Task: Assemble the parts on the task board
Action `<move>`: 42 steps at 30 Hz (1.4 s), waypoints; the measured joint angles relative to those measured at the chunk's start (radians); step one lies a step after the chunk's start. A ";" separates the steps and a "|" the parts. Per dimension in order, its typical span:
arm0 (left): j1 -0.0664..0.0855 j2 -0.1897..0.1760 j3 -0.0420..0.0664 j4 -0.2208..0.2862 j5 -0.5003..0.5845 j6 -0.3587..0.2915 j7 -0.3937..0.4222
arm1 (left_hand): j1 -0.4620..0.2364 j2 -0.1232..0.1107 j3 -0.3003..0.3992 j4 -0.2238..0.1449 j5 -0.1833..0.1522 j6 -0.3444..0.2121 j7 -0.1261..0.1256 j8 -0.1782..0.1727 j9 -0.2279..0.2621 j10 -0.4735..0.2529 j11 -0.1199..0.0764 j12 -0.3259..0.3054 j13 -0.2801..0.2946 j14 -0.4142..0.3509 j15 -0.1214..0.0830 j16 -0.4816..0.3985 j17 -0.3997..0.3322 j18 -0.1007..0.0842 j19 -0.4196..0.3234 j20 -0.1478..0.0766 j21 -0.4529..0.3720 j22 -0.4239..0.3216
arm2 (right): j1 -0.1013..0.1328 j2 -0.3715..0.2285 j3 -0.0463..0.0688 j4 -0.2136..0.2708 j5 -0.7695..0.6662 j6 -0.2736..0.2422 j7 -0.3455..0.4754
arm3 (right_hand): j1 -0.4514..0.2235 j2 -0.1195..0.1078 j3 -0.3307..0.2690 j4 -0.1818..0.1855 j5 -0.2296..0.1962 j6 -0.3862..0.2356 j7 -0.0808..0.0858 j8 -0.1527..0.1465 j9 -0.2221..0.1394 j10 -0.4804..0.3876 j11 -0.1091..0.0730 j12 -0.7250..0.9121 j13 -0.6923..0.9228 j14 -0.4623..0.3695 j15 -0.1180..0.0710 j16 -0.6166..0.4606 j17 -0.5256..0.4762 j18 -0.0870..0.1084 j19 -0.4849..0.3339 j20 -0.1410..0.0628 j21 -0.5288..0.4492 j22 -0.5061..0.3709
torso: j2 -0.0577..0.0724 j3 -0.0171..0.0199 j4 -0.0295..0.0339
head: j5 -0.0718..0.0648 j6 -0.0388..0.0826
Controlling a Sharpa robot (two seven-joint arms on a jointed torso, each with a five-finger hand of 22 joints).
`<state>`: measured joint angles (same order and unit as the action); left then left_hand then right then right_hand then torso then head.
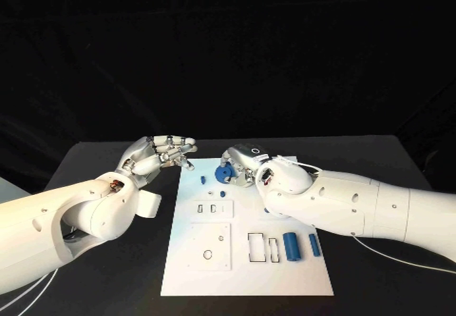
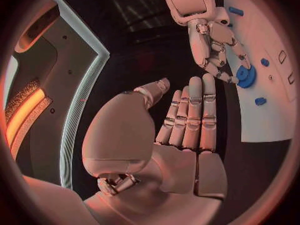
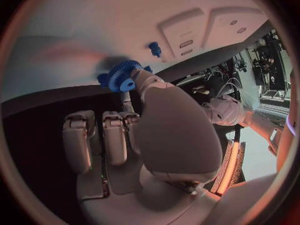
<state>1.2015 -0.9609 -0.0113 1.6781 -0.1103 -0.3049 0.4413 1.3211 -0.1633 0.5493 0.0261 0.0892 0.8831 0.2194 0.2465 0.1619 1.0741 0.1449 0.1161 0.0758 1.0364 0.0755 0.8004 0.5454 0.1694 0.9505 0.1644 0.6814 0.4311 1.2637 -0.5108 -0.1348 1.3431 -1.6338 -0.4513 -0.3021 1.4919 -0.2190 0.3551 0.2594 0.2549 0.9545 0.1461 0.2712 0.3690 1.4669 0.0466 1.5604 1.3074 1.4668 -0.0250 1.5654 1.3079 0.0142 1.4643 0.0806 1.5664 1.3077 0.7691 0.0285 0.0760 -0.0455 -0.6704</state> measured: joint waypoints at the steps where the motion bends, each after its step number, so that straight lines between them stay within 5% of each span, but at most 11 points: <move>1: 0.000 0.000 0.000 0.000 0.000 0.000 0.000 | 0.000 0.000 0.000 0.000 0.000 0.000 0.000 0.000 0.000 0.000 0.000 0.000 0.000 0.000 0.000 0.000 0.000 0.000 0.000 0.000 0.000 0.000 | 0.000 0.002 0.000 -0.005 0.000 0.001 0.000 | -0.001 -0.001 0.001 0.001 0.000 0.000 0.000 0.000 0.000 0.000 0.000 0.000 0.000 0.000 0.000 0.000 0.000 0.000 0.000 0.000 0.000 0.000 | 0.000 -0.0001 0.0000 | 0.000 0.000; 17: 0.000 0.000 0.000 0.001 0.000 0.000 -0.001 | 0.000 0.000 0.000 0.000 0.000 0.000 0.000 0.000 0.001 0.000 0.000 0.000 0.000 -0.004 -0.004 0.000 -0.001 0.000 0.000 0.000 0.006 0.003 | 0.000 0.032 -0.002 -0.051 0.005 0.015 0.003 | -0.032 -0.012 0.008 0.008 -0.015 0.011 -0.004 0.007 -0.006 0.000 0.000 -0.020 0.000 0.000 0.000 0.000 0.000 0.000 0.000 0.000 0.000 0.000 | -0.001 -0.0013 -0.0013 | 0.013 -0.004; 21: 0.000 0.000 0.000 0.001 -0.001 0.000 -0.006 | 0.000 0.000 0.003 -0.003 0.000 0.000 0.000 0.000 0.001 0.000 0.000 0.000 0.000 -0.006 -0.002 0.000 -0.002 0.000 -0.003 0.002 0.008 0.006 | 0.000 0.035 -0.002 -0.058 0.016 0.026 0.007 | -0.051 -0.013 0.016 0.016 -0.025 0.003 -0.011 -0.020 -0.015 0.000 0.000 -0.035 0.000 0.000 0.000 0.000 0.000 0.000 0.000 0.000 0.000 0.000 | -0.001 -0.0014 -0.0013 | 0.015 -0.006; 26: 0.000 -0.001 0.000 0.002 -0.002 -0.001 -0.013 | 0.000 0.000 0.003 -0.003 0.000 0.000 0.000 0.000 0.001 0.000 0.000 0.000 0.000 -0.008 0.000 0.000 -0.003 0.000 -0.007 0.000 0.011 0.008 | 0.001 0.034 -0.002 -0.063 0.032 0.041 0.012 | -0.116 -0.013 -0.012 0.031 -0.045 -0.026 0.000 -0.039 -0.024 -0.004 0.011 -0.045 0.000 0.000 0.011 0.000 0.000 0.000 0.002 0.007 0.000 0.000 | -0.001 -0.0013 -0.0017 | 0.016 -0.007; 31: 0.000 -0.001 0.000 0.002 -0.004 -0.002 -0.022 | 0.000 0.000 0.005 -0.005 0.000 0.000 0.000 0.000 0.001 0.000 0.000 0.000 0.000 -0.008 0.000 0.000 -0.004 0.000 -0.011 0.004 0.018 0.012 | 0.002 0.031 -0.002 -0.063 0.051 0.055 0.016 | -0.216 0.032 -0.084 0.032 -0.136 -0.030 0.000 -0.053 -0.032 0.000 0.014 -0.047 0.000 0.000 0.011 0.000 0.000 0.000 0.002 0.009 0.000 0.000 | -0.001 -0.0016 -0.0014 | 0.015 -0.008; 42: 0.000 -0.001 0.000 0.000 -0.009 -0.005 -0.038 | 0.000 0.000 0.005 -0.005 0.000 -0.004 0.004 0.000 0.001 0.000 0.000 0.000 0.000 -0.008 0.000 0.004 -0.004 0.000 -0.011 0.004 0.018 0.014 | 0.006 0.028 0.000 -0.061 0.074 0.078 0.019 | -0.250 0.045 -0.124 0.034 -0.149 -0.036 0.000 -0.059 -0.034 0.000 0.014 -0.047 0.000 0.000 0.011 0.000 0.000 0.000 0.002 0.009 0.000 0.000 | -0.001 -0.0008 -0.0015 | 0.014 -0.009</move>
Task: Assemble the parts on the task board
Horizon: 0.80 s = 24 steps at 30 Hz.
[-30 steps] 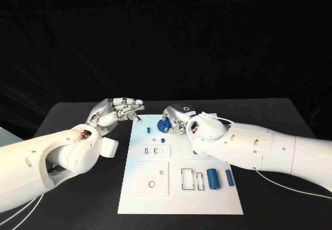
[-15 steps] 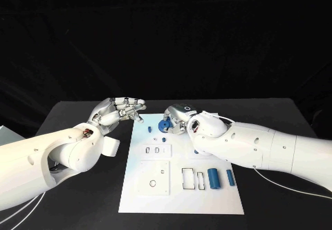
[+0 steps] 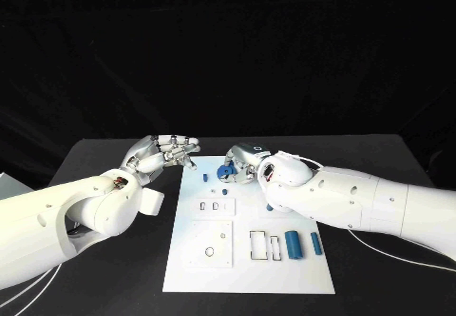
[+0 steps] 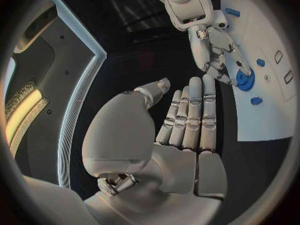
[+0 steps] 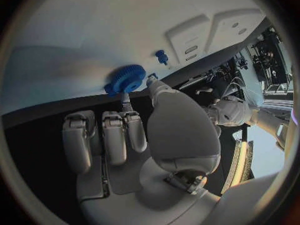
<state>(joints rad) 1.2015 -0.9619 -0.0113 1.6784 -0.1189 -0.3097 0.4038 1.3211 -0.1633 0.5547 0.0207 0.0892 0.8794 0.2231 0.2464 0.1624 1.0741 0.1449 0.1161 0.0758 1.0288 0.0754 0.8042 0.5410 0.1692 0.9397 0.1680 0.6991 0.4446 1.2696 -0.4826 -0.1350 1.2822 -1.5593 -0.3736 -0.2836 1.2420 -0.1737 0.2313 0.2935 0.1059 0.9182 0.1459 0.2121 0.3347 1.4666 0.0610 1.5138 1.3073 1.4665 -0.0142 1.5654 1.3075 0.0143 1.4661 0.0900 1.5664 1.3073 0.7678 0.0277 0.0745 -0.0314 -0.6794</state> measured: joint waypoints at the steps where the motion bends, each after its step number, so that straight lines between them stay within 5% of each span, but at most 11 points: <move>1: 0.000 0.000 0.000 0.000 0.000 0.000 -0.001 | 0.000 0.000 0.000 0.000 0.000 0.000 0.000 0.000 0.000 0.000 0.000 0.000 0.000 0.000 0.000 0.000 0.000 0.000 0.000 0.000 0.000 0.000 | 0.000 -0.001 0.000 0.000 0.001 0.002 0.000 | 0.000 0.000 -0.001 -0.001 0.000 0.000 0.000 -0.001 0.000 0.000 0.000 0.000 0.000 0.000 0.000 0.000 0.000 0.000 0.000 0.000 0.000 0.000 | 0.000 -0.0001 0.0000 | 0.000 0.000; 24: 0.000 -0.001 0.000 -0.003 -0.003 -0.001 -0.009 | 0.000 0.000 0.000 0.000 0.000 0.000 0.000 0.000 0.000 -0.004 0.004 0.000 0.000 0.000 0.000 0.000 -0.001 0.000 -0.004 -0.004 0.005 0.003 | -0.004 -0.063 -0.005 0.054 0.003 0.018 -0.008 | -0.004 0.004 -0.008 -0.002 0.018 0.014 -0.002 -0.003 0.003 0.000 0.000 0.004 0.001 0.000 0.000 0.000 0.001 0.000 0.000 0.000 0.000 0.001 | 0.000 0.0007 0.0002 | 0.002 -0.003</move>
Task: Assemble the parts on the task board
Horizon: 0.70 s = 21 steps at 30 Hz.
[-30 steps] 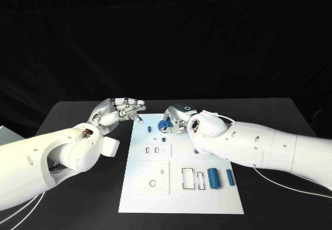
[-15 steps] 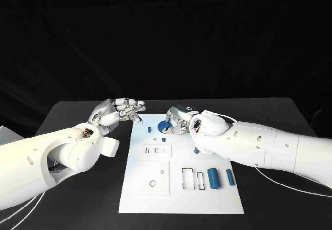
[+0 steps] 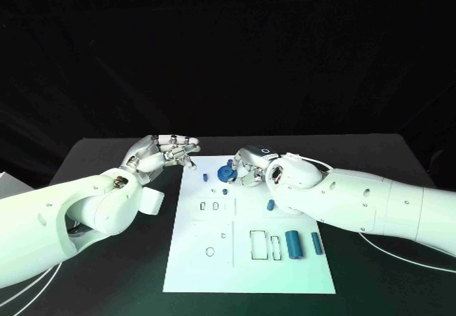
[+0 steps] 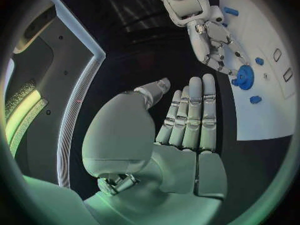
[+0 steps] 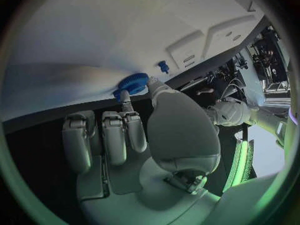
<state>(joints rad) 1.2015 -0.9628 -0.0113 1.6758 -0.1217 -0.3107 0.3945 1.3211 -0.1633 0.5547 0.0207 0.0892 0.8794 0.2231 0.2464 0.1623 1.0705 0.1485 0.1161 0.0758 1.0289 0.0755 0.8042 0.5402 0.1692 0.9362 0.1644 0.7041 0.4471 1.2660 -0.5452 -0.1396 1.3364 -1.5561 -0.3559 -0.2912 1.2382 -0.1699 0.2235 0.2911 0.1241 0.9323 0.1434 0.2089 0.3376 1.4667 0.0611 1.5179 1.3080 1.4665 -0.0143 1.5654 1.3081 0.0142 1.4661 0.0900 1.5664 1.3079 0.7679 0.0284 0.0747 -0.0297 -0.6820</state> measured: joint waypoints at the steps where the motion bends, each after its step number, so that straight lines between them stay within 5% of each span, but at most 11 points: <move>1: 0.000 0.000 0.000 0.000 0.000 0.000 0.000 | 0.000 0.000 0.000 0.000 0.000 0.000 0.000 0.000 0.000 0.000 0.000 0.000 0.000 0.000 0.000 0.000 0.000 0.000 0.000 0.000 0.000 0.000 | -0.001 -0.010 -0.001 0.009 0.000 -0.003 0.000 | 0.000 0.000 0.000 0.000 0.008 0.000 0.000 0.000 0.000 0.000 0.000 0.000 0.000 0.000 0.000 0.000 0.000 0.000 0.000 0.000 0.000 0.000 | 0.000 0.0000 0.0000 | 0.000 0.000; 8: 0.000 -0.001 0.000 -0.004 0.000 0.000 0.000 | 0.000 0.000 0.000 0.000 0.000 0.000 0.000 0.000 0.000 0.000 0.000 0.000 0.000 0.000 0.000 0.000 0.000 0.000 0.000 0.000 0.000 0.000 | 0.000 -0.102 0.000 0.081 0.003 -0.071 0.000 | 0.008 0.008 -0.003 -0.003 0.041 0.003 0.000 0.000 -0.003 0.000 0.000 0.000 0.000 0.000 0.000 0.000 0.000 0.000 0.000 0.000 0.000 0.000 | -0.002 0.0003 -0.0032 | -0.001 0.005; 14: 0.000 0.002 0.000 -0.022 0.000 0.002 0.001 | 0.000 0.000 0.000 0.000 0.000 0.000 0.000 0.000 0.000 0.000 0.000 0.000 0.000 0.000 0.000 0.000 -0.001 0.000 -0.003 0.004 0.000 0.001 | 0.025 -0.214 0.005 0.162 0.048 -0.157 0.070 | 0.013 0.000 -0.026 0.001 0.040 -0.004 0.007 -0.009 -0.009 0.000 0.000 -0.027 0.000 0.000 0.000 0.000 0.000 0.000 0.000 0.000 0.000 0.000 | -0.005 0.0019 -0.0073 | -0.003 0.011; 21: 0.000 0.006 0.000 -0.044 0.000 0.007 0.008 | 0.000 0.000 0.001 -0.001 0.000 0.000 0.000 0.000 0.000 0.000 0.000 0.000 0.000 0.000 0.000 0.000 -0.002 0.000 -0.003 0.004 0.004 0.003 | 0.051 -0.342 0.008 0.213 0.130 -0.183 0.186 | 0.083 -0.016 -0.033 -0.006 0.013 -0.011 0.007 -0.014 -0.010 0.000 0.000 -0.031 0.000 0.000 0.000 0.000 0.000 0.000 0.000 0.000 0.000 0.000 | -0.014 0.0070 -0.0204 | -0.011 0.020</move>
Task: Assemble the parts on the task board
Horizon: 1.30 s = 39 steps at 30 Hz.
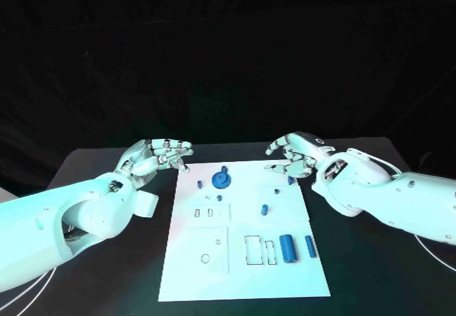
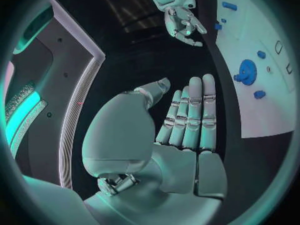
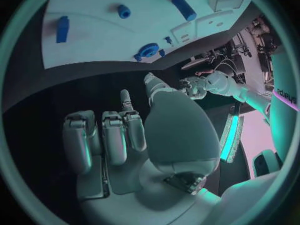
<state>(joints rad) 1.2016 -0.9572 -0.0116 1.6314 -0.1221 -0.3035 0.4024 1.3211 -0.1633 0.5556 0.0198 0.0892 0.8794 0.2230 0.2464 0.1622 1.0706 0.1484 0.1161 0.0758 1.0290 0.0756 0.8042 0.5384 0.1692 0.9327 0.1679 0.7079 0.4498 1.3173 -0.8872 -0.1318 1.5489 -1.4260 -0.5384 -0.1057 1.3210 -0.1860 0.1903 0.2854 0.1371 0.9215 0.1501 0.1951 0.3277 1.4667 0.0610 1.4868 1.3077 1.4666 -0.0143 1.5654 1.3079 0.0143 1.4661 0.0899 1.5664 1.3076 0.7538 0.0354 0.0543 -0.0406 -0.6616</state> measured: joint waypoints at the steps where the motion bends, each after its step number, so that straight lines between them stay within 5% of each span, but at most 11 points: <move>1: 0.000 0.001 0.000 -0.002 0.000 0.001 0.001 | 0.000 0.000 0.002 -0.002 0.000 0.000 0.000 0.000 0.000 0.000 0.000 0.000 0.000 0.000 0.000 0.000 0.000 0.000 0.000 0.000 0.001 0.001 | 0.001 -0.014 0.000 0.000 0.012 0.002 0.012 | 0.013 -0.002 0.000 0.000 0.000 0.000 0.000 0.000 0.000 0.000 0.000 0.000 0.000 0.000 0.000 0.000 0.000 0.000 0.000 0.000 0.000 0.000 | -0.001 0.0007 -0.0015 | -0.002 0.001; 6: 0.000 0.006 0.000 -0.015 0.000 0.007 0.006 | 0.004 0.004 0.002 -0.002 0.000 0.000 0.000 0.000 0.000 0.000 0.000 0.000 0.000 -0.002 0.002 0.003 -0.001 0.000 -0.004 -0.004 0.005 0.004 | 0.005 -0.063 -0.001 -0.031 0.071 0.036 0.064 | 0.075 -0.020 -0.010 -0.004 0.000 0.000 0.000 -0.008 -0.003 0.000 0.000 -0.004 0.000 0.000 0.000 0.000 0.000 0.000 0.000 0.000 0.000 0.000 | -0.006 0.0060 -0.0084 | -0.007 0.006; 11: 0.000 0.007 0.000 -0.019 -0.001 0.012 0.008 | 0.004 0.004 0.002 -0.002 0.000 0.000 0.000 0.000 0.000 0.000 0.000 0.000 0.000 -0.004 0.004 0.004 -0.002 0.000 -0.007 0.000 0.008 0.007 | 0.005 -0.082 -0.001 -0.081 0.121 0.085 0.091 | 0.103 -0.017 -0.024 0.001 -0.060 -0.011 0.000 -0.019 -0.006 0.000 0.000 -0.009 0.000 0.000 0.000 0.000 0.000 0.000 0.000 0.000 0.000 0.000 | -0.009 0.0099 -0.0135 | -0.013 0.006; 17: 0.000 0.009 0.000 -0.023 -0.003 0.018 0.010 | 0.004 0.004 0.002 -0.002 0.000 0.000 0.000 0.000 0.000 0.000 0.000 0.000 0.000 -0.004 0.004 0.004 -0.002 0.000 -0.007 0.000 0.008 0.007 | 0.001 -0.085 -0.002 -0.109 0.159 0.153 0.107 | 0.161 -0.016 -0.028 -0.003 -0.043 -0.014 0.003 -0.025 -0.007 -0.004 0.004 -0.009 0.000 0.000 0.000 0.000 0.000 0.000 0.000 0.000 0.000 0.000 | -0.010 0.0122 -0.0149 | -0.014 -0.003; 22: 0.000 0.010 0.000 -0.026 -0.004 0.021 0.011 | 0.004 0.004 0.002 -0.002 0.000 0.000 0.000 0.000 0.000 0.000 0.000 0.000 0.000 -0.004 0.004 0.004 -0.002 0.000 -0.007 0.000 0.008 0.007 | -0.010 -0.077 -0.002 -0.127 0.169 0.195 0.108 | 0.181 -0.018 -0.028 -0.003 0.020 -0.014 0.003 -0.025 -0.007 -0.004 0.004 -0.009 0.000 0.000 0.000 0.000 0.000 0.000 0.000 0.000 0.000 0.000 | -0.009 0.0124 -0.0136 | -0.013 -0.008; 39: 0.000 0.009 0.000 -0.029 -0.009 0.027 0.011 | 0.004 0.004 0.002 -0.002 0.000 0.000 0.000 0.000 0.001 0.000 0.000 0.000 0.000 -0.003 0.003 0.004 -0.002 0.000 -0.007 0.000 0.008 0.009 | -0.040 -0.030 -0.004 -0.167 0.156 0.238 0.086 | 0.198 -0.019 -0.020 -0.001 0.070 -0.014 0.003 -0.025 -0.008 -0.004 0.004 -0.008 0.000 0.000 0.000 0.000 0.000 0.000 0.000 0.000 0.000 0.000 | -0.009 0.0093 -0.0131 | -0.012 -0.015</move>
<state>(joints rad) 1.2015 -0.9481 -0.0119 1.6020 -0.1307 -0.2765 0.4137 1.3252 -0.1592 0.5575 0.0178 0.0892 0.8794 0.2230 0.2464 0.1631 1.0706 0.1484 0.1161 0.0758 1.0255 0.0791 0.8081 0.5363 0.1692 0.9256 0.1680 0.7162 0.4588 1.2768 -0.9175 -0.1355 1.3815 -1.2697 -0.3007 -0.0197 1.5187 -0.2053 0.1707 0.2845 0.2074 0.9077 0.1531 0.1700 0.3194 1.4630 0.0646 1.4791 1.3075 1.4666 -0.0143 1.5654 1.3074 0.0143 1.4661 0.0899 1.5664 1.3081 0.7444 0.0447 0.0411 -0.0523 -0.6768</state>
